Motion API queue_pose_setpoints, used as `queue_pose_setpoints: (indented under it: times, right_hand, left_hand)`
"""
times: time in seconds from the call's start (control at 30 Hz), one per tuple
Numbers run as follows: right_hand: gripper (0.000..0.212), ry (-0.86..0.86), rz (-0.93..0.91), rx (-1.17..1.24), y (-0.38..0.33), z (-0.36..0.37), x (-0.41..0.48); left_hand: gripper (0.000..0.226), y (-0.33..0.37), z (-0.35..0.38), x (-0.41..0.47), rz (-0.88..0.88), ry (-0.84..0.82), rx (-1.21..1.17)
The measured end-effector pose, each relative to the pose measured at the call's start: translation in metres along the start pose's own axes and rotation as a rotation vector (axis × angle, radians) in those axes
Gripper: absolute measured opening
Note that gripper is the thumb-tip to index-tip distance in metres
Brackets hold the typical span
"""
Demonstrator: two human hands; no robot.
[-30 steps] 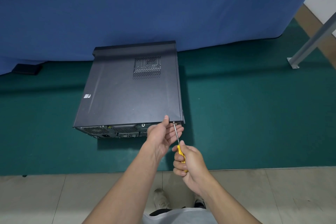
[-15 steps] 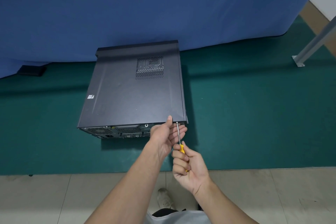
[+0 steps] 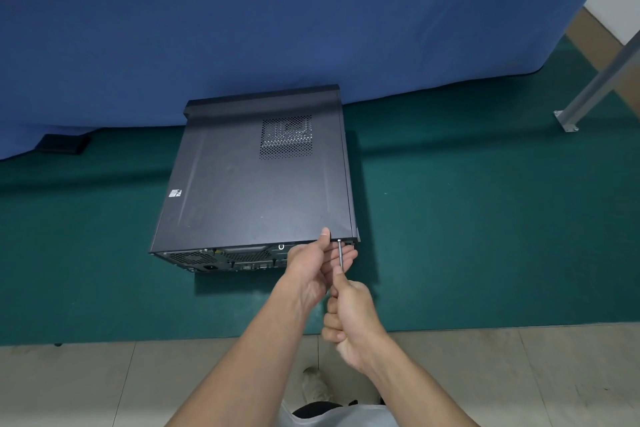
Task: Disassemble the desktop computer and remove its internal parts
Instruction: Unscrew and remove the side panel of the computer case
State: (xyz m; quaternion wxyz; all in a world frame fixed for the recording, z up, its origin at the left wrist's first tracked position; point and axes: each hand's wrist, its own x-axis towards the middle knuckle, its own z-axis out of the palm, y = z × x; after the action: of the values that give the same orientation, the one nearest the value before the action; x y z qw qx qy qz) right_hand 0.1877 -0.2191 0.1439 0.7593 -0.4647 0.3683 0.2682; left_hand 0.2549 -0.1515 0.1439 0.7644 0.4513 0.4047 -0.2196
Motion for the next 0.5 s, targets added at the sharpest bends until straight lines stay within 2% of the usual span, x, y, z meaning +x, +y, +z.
queue_pose_setpoints:
  times: [0.17, 0.3, 0.37, 0.5]
  right_hand:
    - [0.045, 0.223, -0.189, -0.499, 0.006, 0.007, 0.003]
    - [0.036, 0.323, -0.347, -0.878, 0.013, 0.006, 0.002]
    - [0.037, 0.325, -0.326, -0.876, 0.013, 0.008, 0.002]
    - [0.032, 0.155, -0.135, -0.434, 0.003, 0.012, -0.002]
  left_hand:
    - [0.036, 0.001, 0.000, -0.001, 0.004, 0.004, 0.004]
    - [0.036, 0.000, 0.001, -0.004, 0.012, 0.013, 0.033]
    - [0.035, 0.001, 0.002, -0.005, 0.023, 0.013, 0.052]
    - [0.034, 0.002, 0.002, -0.006, 0.046, 0.020, 0.070]
